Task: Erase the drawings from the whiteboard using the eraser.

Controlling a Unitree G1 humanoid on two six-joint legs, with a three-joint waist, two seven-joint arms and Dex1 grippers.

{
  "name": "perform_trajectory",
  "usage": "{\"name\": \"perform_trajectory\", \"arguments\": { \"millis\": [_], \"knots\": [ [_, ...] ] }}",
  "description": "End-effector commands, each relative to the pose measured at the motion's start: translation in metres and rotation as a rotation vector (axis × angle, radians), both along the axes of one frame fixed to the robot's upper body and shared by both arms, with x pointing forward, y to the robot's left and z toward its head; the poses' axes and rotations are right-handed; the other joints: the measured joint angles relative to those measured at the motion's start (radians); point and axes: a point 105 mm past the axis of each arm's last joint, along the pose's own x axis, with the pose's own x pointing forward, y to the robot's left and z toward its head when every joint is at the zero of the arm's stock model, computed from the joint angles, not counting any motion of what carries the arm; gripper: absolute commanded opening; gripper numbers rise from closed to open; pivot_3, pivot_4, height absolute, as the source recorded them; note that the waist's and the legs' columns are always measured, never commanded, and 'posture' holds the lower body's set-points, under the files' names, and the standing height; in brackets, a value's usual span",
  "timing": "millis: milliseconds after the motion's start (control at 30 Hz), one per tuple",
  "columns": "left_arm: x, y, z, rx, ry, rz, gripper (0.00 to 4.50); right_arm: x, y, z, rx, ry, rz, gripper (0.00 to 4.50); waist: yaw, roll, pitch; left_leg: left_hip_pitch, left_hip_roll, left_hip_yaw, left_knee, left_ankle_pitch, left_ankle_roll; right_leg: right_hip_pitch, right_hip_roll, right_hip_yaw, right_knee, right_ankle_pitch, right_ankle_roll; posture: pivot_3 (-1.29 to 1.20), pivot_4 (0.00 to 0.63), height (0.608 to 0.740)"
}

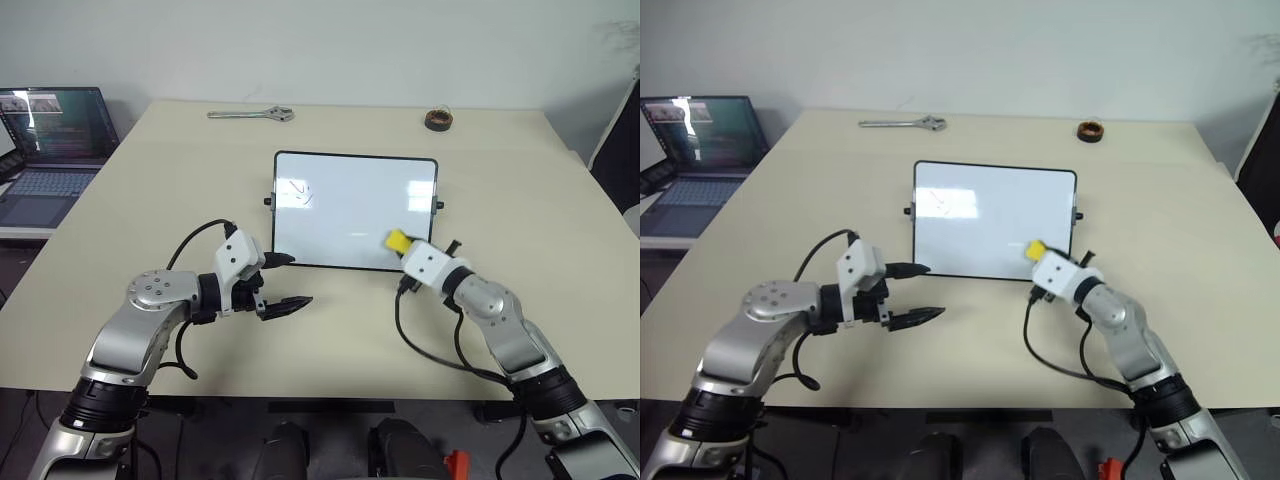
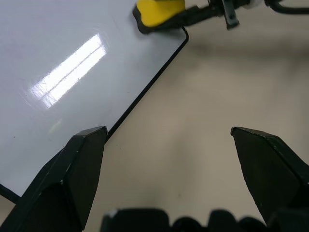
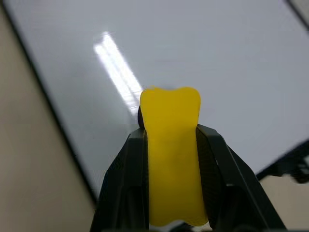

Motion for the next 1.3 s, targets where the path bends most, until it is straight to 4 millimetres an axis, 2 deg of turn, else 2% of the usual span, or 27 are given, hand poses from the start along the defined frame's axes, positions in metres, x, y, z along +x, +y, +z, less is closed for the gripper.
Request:
{"name": "perform_trajectory", "arguments": {
  "millis": [33, 133, 200, 300, 400, 467, 633, 767, 867, 967, 1133, 1233, 1300],
  "knots": [
    [-0.001, -0.004, 0.011, -0.010, -0.044, -0.021, 4.50, 0.007, -0.010, 0.010, 0.051, -0.022, -0.075, 1.01, 0.001, 0.000, 0.000, 0.000, 0.000, 0.000, 0.000, 0.000, 0.000, 0.000, 0.000, 0.000, 0.000, 0.000, 0.000, 0.00, 0.150, 0.740],
    [-0.001, -0.004, 0.010, -0.011, -0.042, -0.021, 4.50, 0.009, -0.007, 0.009, 0.104, 0.017, -0.086, 1.01, -0.002, 0.000, 0.000, -0.001, 0.000, 0.000, 0.000, 0.000, 0.000, -0.001, 0.000, 0.000, 0.000, 0.000, 0.000, 0.00, 0.150, 0.740],
    [-0.001, -0.004, 0.010, -0.010, -0.042, -0.019, 4.50, 0.005, 0.009, 0.005, 0.153, 0.087, -0.025, 1.01, -0.005, 0.000, 0.000, -0.001, 0.000, 0.000, 0.000, 0.000, 0.000, -0.001, 0.000, 0.000, 0.000, 0.000, 0.000, 0.00, 0.150, 0.740],
    [0.000, -0.004, 0.010, -0.010, -0.043, -0.016, 4.50, -0.006, 0.032, -0.002, 0.115, 0.153, 0.095, 1.00, -0.008, 0.000, 0.000, 0.000, 0.000, 0.000, 0.000, 0.000, 0.000, 0.000, 0.000, 0.000, 0.000, 0.000, 0.000, 0.00, 0.150, 0.740],
    [0.000, -0.005, 0.010, -0.011, -0.045, -0.016, 4.50, -0.012, 0.043, -0.010, 0.024, 0.177, 0.167, 1.00, -0.012, 0.000, 0.000, 0.000, 0.000, 0.000, -0.001, 0.000, 0.000, -0.001, 0.000, 0.000, 0.000, 0.000, 0.000, 0.00, 0.150, 0.740],
    [-0.001, -0.005, 0.011, -0.011, -0.046, -0.015, 4.50, -0.006, 0.042, -0.007, 0.000, 0.130, 0.140, 1.00, -0.013, 0.000, 0.000, -0.001, 0.000, 0.000, -0.001, 0.000, 0.000, -0.002, 0.000, 0.000, 0.000, 0.000, 0.000, 0.00, 0.150, 0.740],
    [-0.003, -0.006, 0.013, -0.012, -0.046, -0.010, 4.50, 0.018, 0.022, 0.019, 0.108, 0.017, -0.033, 1.00, -0.014, 0.000, 0.000, -0.001, 0.000, 0.000, 0.000, 0.000, 0.000, -0.002, 0.000, 0.000, 0.000, 0.000, 0.000, 0.00, 0.150, 0.740],
    [-0.004, -0.007, 0.014, -0.014, -0.046, -0.003, 4.50, 0.023, 0.003, 0.008, 0.141, 0.088, -0.118, 1.00, -0.010, 0.000, 0.000, -0.002, 0.000, -0.001, 0.000, 0.000, 0.000, -0.002, -0.001, 0.000, 0.000, 0.000, 0.000, 0.00, 0.150, 0.740],
    [-0.005, -0.006, 0.014, -0.015, -0.044, 0.005, 4.50, 0.019, 0.000, -0.001, 0.121, 0.134, -0.109, 1.00, -0.005, 0.000, 0.000, -0.002, 0.000, -0.001, 0.000, 0.000, 0.000, -0.001, -0.001, -0.001, -0.001, 0.000, 0.000, 0.00, 0.150, 0.740],
    [-0.004, -0.005, 0.014, -0.017, -0.041, 0.018, 4.50, 0.010, 0.009, -0.008, 0.142, 0.193, -0.044, 1.00, 0.000, 0.000, 0.000, -0.001, 0.000, -0.001, 0.000, 0.000, 0.000, 0.000, -0.001, -0.001, -0.001, 0.000, 0.000, 0.00, 0.150, 0.740],
    [-0.002, -0.002, 0.014, -0.018, -0.043, 0.042, 4.50, -0.011, 0.040, -0.015, 0.207, 0.315, 0.102, 1.00, -0.003, 0.000, 0.000, -0.001, 0.000, -0.001, 0.000, 0.000, 0.000, 0.000, -0.001, -0.001, 0.000, 0.000, 0.000, 0.00, 0.150, 0.740],
    [0.000, -0.001, 0.015, -0.023, -0.050, 0.054, 4.50, -0.012, 0.045, -0.012, 0.192, 0.301, 0.114, 1.00, -0.008, 0.000, 0.000, -0.001, 0.000, -0.001, 0.000, 0.000, 0.000, -0.001, -0.001, 0.000, 0.000, 0.000, 0.000, 0.00, 0.150, 0.740],
    [0.004, 0.003, 0.018, -0.037, -0.068, 0.087, 4.50, -0.008, 0.045, -0.001, 0.203, 0.248, 0.106, 1.00, -0.008, 0.000, 0.000, -0.001, 0.000, -0.001, 0.000, 0.000, 0.000, -0.001, -0.001, 0.000, 0.000, 0.000, 0.000, 0.00, 0.150, 0.740]
  ]
}}
